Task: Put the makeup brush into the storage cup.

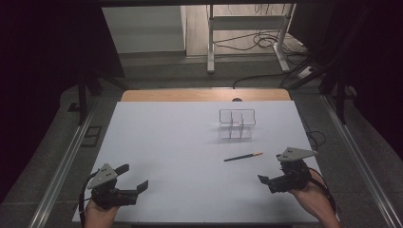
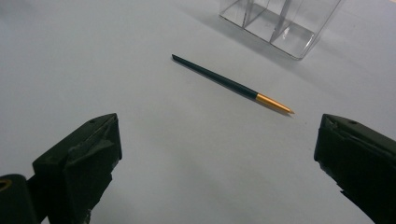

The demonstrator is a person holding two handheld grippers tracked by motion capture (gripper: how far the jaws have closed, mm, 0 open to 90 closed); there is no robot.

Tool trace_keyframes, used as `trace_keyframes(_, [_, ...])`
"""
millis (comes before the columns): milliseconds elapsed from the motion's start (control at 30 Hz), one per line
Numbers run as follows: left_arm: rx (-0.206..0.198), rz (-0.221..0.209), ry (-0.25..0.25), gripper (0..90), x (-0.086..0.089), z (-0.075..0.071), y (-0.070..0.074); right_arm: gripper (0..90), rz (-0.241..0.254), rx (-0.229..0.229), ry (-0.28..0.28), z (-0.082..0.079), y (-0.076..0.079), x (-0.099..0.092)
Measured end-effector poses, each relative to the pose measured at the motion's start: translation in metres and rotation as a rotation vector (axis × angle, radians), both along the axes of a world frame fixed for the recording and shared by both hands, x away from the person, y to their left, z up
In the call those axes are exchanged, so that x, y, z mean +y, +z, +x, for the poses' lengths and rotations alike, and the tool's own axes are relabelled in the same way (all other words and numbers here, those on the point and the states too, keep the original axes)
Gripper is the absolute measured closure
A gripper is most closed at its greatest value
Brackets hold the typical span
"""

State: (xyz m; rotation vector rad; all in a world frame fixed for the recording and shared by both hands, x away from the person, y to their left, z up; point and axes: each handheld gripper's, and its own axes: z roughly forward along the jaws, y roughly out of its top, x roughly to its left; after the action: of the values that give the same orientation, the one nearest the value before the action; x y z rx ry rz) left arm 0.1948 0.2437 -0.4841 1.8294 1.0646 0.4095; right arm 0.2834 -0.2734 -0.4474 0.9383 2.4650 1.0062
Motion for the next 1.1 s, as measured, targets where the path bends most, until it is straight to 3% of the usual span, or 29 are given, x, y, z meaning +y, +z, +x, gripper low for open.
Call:
trace_keyframes(433, [0.001, 0.001, 0.0, 4.7, 0.0, 0.0, 0.0, 1.6, -0.001, 0.044, -0.019, 0.017, 0.003, 0.009])
trace_keyframes(1100, [0.002, -0.009, 0.001, 4.7, 0.001, 0.0, 0.0, 0.1, -0.052, 0.098, -0.023, 0.036, 0.002, 0.021])
